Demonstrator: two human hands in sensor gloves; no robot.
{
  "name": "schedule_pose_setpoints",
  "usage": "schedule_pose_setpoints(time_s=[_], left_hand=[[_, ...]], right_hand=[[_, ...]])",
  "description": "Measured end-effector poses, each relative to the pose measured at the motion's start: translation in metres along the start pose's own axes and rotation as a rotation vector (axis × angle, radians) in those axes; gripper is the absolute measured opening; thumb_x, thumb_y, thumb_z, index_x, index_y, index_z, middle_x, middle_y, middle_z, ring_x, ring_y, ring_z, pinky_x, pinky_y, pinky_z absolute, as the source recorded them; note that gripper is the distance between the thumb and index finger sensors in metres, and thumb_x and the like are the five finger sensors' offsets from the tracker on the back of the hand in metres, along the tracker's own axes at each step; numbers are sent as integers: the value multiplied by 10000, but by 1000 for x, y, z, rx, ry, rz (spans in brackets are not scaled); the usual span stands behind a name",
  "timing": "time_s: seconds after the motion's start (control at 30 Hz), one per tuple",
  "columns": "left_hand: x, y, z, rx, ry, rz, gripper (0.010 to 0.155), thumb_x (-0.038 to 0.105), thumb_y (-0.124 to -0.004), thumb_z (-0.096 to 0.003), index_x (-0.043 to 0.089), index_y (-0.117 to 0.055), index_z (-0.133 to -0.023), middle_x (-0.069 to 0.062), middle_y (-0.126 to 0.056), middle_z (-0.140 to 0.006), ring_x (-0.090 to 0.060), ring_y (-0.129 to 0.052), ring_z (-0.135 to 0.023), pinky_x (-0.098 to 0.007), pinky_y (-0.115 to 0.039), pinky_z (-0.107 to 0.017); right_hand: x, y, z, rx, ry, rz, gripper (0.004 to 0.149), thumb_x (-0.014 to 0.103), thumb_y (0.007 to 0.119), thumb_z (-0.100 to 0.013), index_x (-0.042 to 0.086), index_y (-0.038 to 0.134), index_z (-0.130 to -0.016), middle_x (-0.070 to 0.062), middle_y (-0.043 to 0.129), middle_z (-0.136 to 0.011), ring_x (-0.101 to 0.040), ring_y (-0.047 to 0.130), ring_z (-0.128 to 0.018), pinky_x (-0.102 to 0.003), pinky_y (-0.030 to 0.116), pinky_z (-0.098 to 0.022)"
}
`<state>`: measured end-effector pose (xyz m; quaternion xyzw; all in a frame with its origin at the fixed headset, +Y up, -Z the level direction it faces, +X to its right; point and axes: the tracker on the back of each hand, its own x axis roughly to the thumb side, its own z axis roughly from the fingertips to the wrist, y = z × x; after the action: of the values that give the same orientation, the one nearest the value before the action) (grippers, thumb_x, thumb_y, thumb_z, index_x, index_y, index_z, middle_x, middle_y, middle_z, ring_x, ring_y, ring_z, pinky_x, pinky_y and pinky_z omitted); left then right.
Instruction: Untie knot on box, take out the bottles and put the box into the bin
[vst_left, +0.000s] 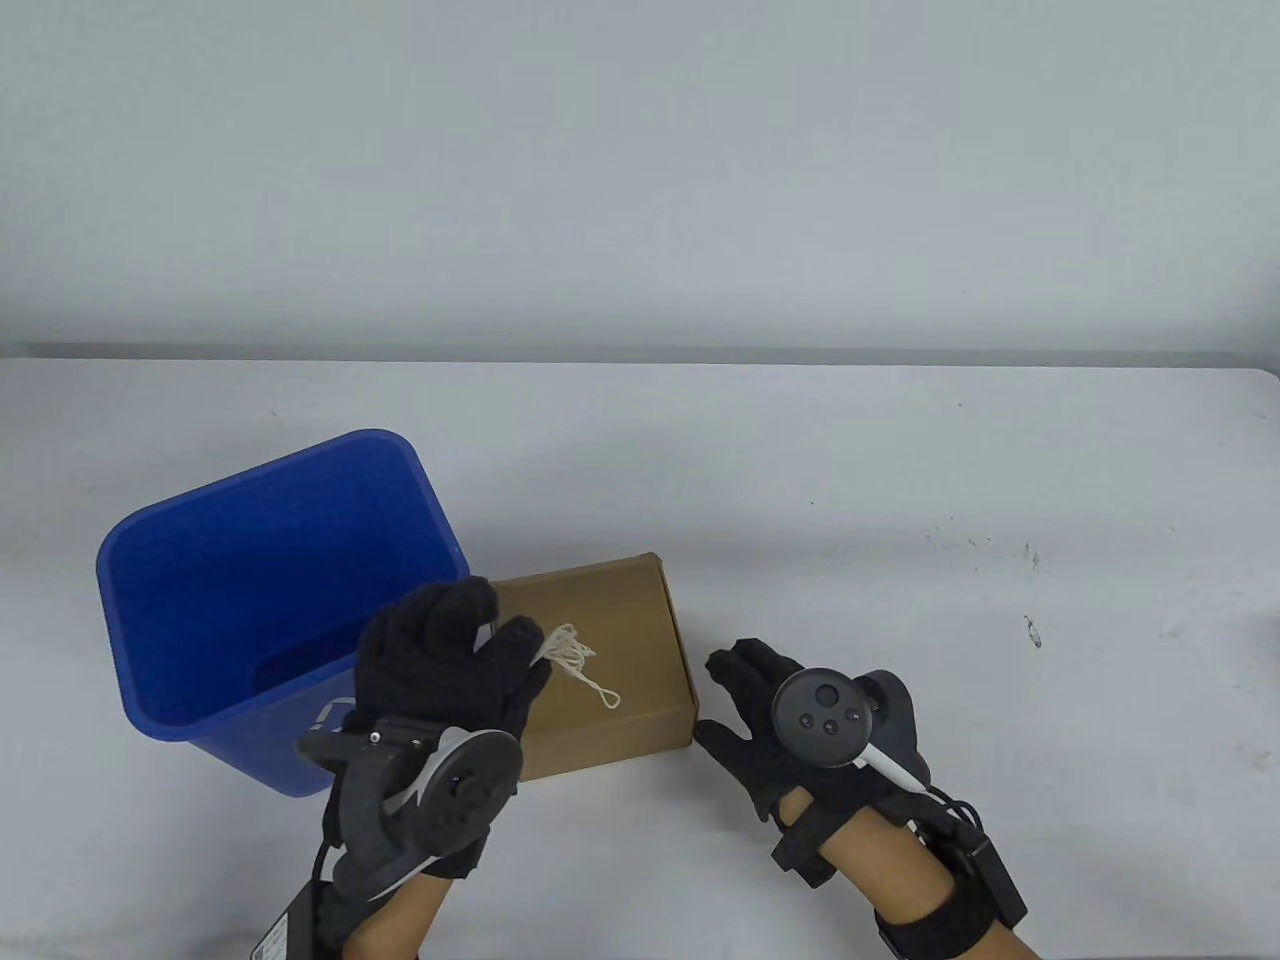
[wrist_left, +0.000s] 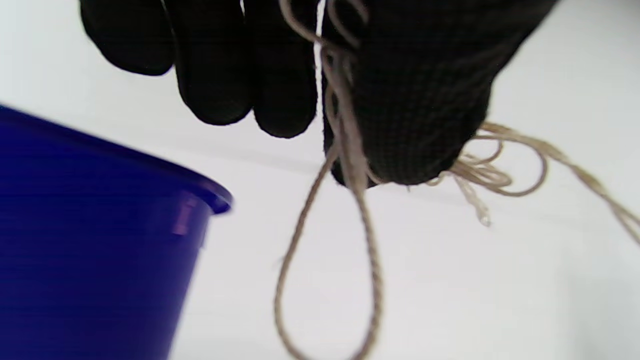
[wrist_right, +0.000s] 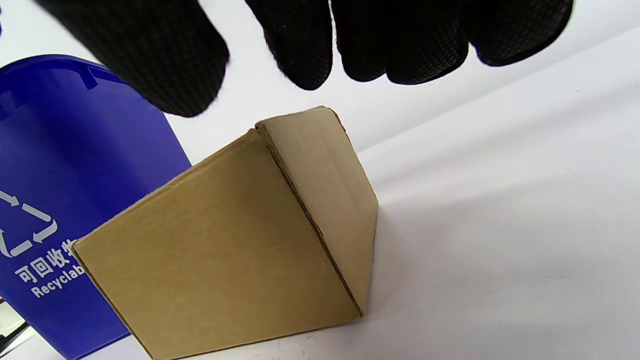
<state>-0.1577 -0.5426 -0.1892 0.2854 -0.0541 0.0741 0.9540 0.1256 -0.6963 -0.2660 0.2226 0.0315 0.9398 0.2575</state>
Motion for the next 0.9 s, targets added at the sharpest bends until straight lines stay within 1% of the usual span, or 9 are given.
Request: schedule_pose_setpoints(time_s=[0.17,0.37,0.57,0.67,0.77,0.9], left_hand=[[-21,15,-10,38,76,-53,403,417,-950,-423,243,-1006,-783,-88,-782,-1017,-443,-760,-945,-660,-597,-720],[-51,22,-23,43,196,-70,409,405,-946,-430,223,-995,-793,-97,-775,-1021,-450,-751,-949,-669,-583,-723],[-79,24,-37,29,309,-91,412,392,-949,-432,207,-991,-798,-97,-769,-1027,-458,-744,-954,-676,-575,-724],[-93,22,-45,-6,368,-87,418,379,-948,-434,186,-985,-802,-93,-772,-1024,-458,-744,-956,-678,-571,-726],[-102,20,-49,-51,419,-85,420,377,-945,-441,193,-971,-818,-84,-756,-1036,-451,-720,-979,-678,-550,-744],[-107,18,-49,-46,441,-101,421,379,-945,-440,192,-971,-816,-84,-767,-1029,-453,-725,-977,-679,-552,-741]], right_hand=[[1,2,0,20,4,-12,688,450,746,-482,39,571,-1005,-256,470,-1040,-529,596,-891,-662,563,-590],[1,2,0,30,10,-14,690,451,742,-484,38,566,-1007,-255,467,-1040,-530,594,-890,-663,562,-590],[3,4,0,47,8,-11,687,452,740,-485,39,570,-1006,-259,464,-1041,-529,592,-892,-663,562,-590],[3,5,0,55,7,-9,684,453,739,-485,39,575,-1004,-255,467,-1041,-532,591,-891,-663,562,-590],[3,4,0,54,8,-9,682,452,739,-485,37,579,-1003,-257,465,-1041,-531,590,-892,-663,562,-590],[3,4,0,54,10,-10,681,452,739,-485,36,582,-1001,-258,469,-1040,-531,593,-891,-663,563,-589]])
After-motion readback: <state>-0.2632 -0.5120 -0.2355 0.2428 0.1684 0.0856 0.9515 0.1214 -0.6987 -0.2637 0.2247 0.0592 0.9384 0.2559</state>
